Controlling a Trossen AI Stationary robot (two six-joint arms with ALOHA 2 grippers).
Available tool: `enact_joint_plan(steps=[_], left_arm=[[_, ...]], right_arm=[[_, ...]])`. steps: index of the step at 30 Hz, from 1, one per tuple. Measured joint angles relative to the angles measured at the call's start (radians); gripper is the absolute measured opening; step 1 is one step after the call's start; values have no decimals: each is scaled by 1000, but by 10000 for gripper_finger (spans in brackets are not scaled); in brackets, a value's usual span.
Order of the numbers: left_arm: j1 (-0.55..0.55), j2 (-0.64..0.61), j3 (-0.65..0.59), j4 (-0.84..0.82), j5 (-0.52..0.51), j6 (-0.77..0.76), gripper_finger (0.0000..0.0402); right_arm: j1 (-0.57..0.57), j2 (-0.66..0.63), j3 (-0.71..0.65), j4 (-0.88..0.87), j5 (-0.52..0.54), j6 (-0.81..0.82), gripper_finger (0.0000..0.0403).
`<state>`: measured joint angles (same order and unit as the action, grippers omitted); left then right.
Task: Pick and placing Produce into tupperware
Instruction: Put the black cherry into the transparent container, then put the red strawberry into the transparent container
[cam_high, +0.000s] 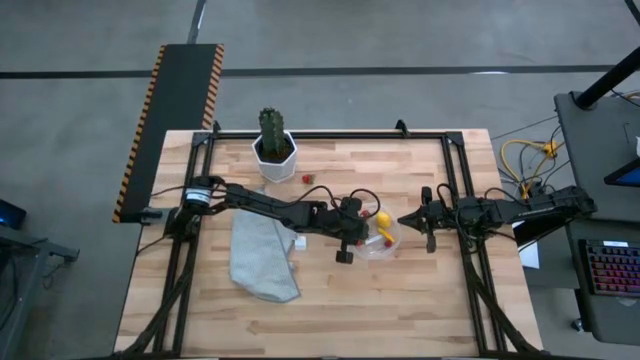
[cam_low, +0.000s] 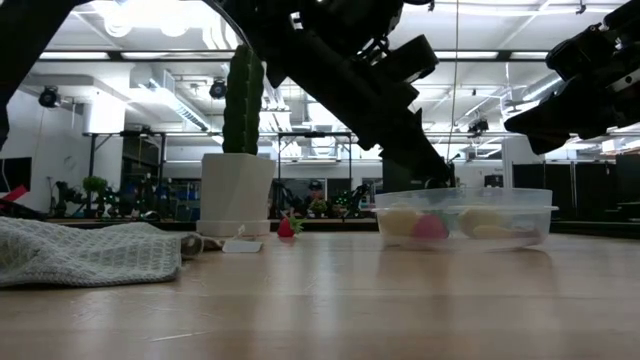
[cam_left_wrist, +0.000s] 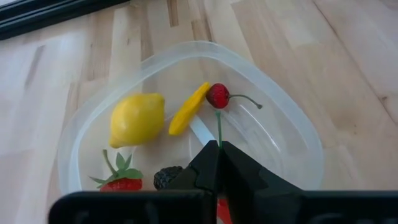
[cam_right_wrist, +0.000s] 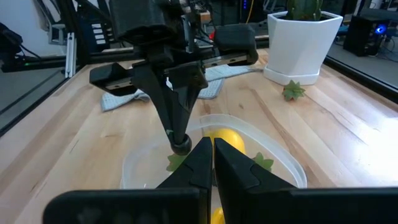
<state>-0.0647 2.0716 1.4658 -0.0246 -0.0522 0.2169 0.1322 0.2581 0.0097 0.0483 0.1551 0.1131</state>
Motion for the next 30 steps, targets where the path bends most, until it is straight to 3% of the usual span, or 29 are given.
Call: enact_joint_plan(steps=[15,26,30], left_arm=[[0,0,0,0,25,0,120],[0,-41,15,-11,9,23,133],[0,-93,15,-84,-51,56,133]], right_arm=[[0,0,0,0,0,0,9],[0,0,0,0,0,0,9],[0,0,0,-8,0,0,9]])
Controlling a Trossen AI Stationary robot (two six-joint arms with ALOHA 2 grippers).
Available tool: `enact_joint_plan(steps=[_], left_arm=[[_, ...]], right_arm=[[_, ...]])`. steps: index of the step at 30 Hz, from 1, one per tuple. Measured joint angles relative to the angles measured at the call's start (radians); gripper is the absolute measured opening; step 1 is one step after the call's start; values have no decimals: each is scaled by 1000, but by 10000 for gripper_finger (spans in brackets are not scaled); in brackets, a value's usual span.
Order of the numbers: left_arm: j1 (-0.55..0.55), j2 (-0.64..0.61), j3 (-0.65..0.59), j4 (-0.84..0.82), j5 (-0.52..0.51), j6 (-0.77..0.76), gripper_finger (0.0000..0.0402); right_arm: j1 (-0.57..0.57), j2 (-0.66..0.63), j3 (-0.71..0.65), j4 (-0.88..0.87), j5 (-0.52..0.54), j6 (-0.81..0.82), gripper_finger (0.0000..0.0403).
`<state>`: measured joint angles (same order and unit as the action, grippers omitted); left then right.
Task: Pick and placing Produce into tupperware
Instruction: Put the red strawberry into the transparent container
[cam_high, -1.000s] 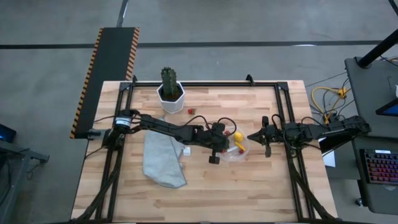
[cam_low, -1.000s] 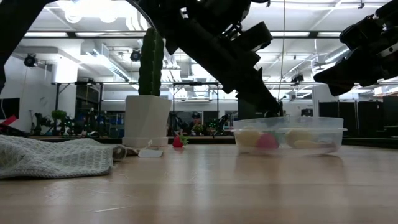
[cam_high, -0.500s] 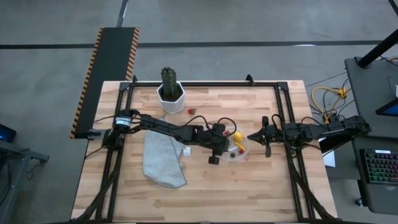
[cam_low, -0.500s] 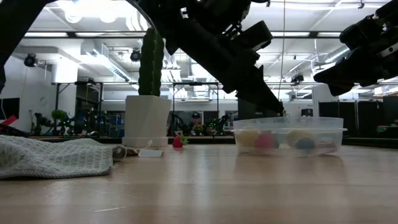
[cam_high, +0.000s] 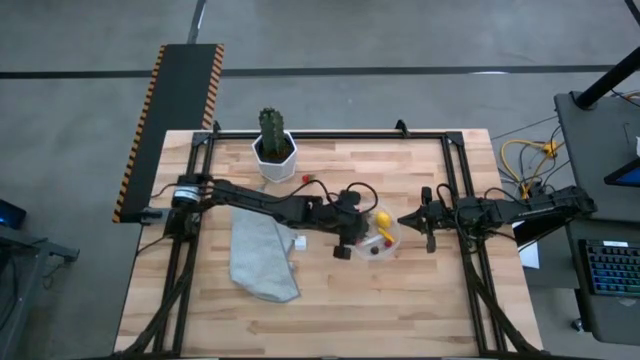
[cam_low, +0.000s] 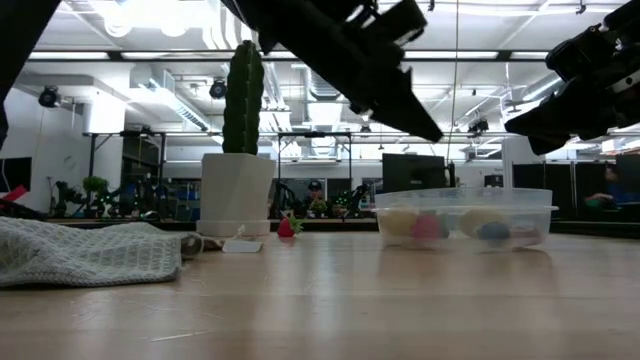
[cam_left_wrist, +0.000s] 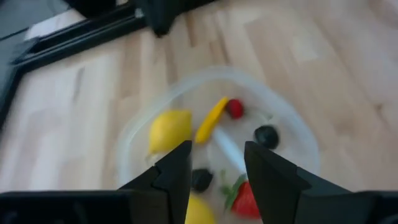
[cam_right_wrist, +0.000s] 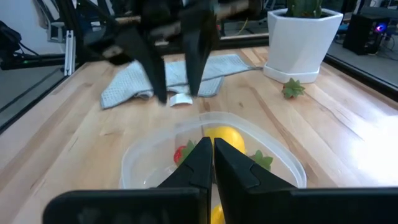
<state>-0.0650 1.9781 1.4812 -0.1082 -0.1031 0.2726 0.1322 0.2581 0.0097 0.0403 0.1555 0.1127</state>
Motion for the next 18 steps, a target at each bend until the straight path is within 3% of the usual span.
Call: enact_joint_plan(steps=[4,18], left_arm=[[0,-62,-1,-97,-65,6,133],[-7,-277,-32,-375,-148,-52,133]], right_arm=[[0,0,0,-5,1,0,9],[0,0,0,-6,3,0,9]])
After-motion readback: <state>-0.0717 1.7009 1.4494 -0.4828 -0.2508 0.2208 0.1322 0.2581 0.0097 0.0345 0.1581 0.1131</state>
